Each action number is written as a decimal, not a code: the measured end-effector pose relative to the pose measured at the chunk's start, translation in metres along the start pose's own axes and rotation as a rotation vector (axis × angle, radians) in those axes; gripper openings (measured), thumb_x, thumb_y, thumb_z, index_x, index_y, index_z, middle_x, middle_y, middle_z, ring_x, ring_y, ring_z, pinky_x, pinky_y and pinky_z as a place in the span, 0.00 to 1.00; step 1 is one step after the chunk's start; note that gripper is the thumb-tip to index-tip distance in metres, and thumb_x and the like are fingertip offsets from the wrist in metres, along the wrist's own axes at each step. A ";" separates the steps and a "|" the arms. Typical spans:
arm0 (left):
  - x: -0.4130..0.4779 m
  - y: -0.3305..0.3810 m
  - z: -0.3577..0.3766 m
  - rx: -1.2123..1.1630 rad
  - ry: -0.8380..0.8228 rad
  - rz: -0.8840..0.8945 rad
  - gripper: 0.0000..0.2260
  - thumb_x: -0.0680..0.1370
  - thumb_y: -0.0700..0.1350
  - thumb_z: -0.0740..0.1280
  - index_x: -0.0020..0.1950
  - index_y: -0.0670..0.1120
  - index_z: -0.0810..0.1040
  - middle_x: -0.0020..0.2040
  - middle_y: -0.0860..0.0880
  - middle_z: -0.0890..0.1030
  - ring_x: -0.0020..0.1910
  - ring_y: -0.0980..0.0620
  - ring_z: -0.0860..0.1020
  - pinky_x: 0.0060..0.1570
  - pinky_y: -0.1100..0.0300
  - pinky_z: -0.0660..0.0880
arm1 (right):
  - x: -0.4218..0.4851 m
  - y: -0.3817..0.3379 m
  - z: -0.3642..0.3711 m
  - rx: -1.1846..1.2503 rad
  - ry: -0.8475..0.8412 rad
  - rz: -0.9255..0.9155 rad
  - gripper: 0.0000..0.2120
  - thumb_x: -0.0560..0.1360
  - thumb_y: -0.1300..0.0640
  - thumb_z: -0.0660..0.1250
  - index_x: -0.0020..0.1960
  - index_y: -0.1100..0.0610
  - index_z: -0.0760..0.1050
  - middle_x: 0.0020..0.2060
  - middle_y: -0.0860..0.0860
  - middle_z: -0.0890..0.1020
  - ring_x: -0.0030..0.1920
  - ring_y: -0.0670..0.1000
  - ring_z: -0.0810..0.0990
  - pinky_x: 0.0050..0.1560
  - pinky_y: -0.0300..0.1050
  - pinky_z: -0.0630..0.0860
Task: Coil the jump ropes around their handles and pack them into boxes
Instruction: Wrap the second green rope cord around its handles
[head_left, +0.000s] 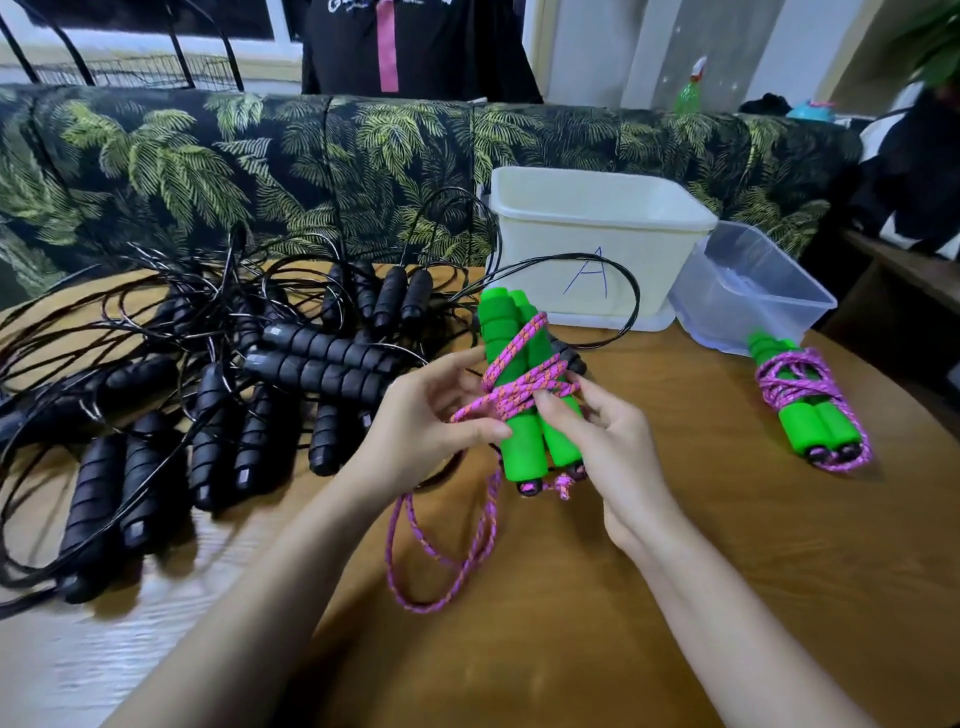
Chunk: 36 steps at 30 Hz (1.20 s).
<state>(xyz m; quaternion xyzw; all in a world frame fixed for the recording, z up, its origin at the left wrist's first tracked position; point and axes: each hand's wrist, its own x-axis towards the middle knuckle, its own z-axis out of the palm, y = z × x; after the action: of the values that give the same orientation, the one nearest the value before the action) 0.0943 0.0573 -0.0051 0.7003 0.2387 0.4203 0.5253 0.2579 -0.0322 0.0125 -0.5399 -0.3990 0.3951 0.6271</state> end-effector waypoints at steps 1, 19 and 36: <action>0.003 -0.002 0.001 0.008 0.012 0.028 0.35 0.63 0.52 0.82 0.67 0.50 0.73 0.49 0.49 0.83 0.51 0.52 0.82 0.58 0.58 0.77 | 0.005 0.000 0.000 0.006 0.009 -0.001 0.10 0.76 0.63 0.70 0.54 0.52 0.81 0.45 0.46 0.87 0.47 0.43 0.85 0.42 0.35 0.78; 0.005 -0.008 0.006 0.175 0.158 0.318 0.12 0.72 0.39 0.74 0.54 0.46 0.82 0.52 0.52 0.84 0.54 0.55 0.83 0.56 0.62 0.76 | 0.013 0.023 0.011 -0.748 0.172 -0.471 0.30 0.83 0.52 0.56 0.80 0.43 0.47 0.63 0.47 0.74 0.55 0.52 0.76 0.49 0.47 0.74; 0.003 -0.010 -0.007 0.056 -0.130 -0.166 0.15 0.75 0.37 0.72 0.61 0.42 0.75 0.42 0.42 0.85 0.29 0.47 0.81 0.32 0.58 0.79 | 0.008 0.009 -0.003 -1.281 0.081 -0.372 0.46 0.73 0.49 0.69 0.80 0.42 0.42 0.77 0.60 0.58 0.63 0.65 0.74 0.69 0.63 0.66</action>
<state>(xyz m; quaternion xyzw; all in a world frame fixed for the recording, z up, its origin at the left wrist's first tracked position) 0.0912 0.0669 -0.0127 0.7184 0.2730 0.3221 0.5529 0.2630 -0.0244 0.0035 -0.7422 -0.6173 -0.0552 0.2549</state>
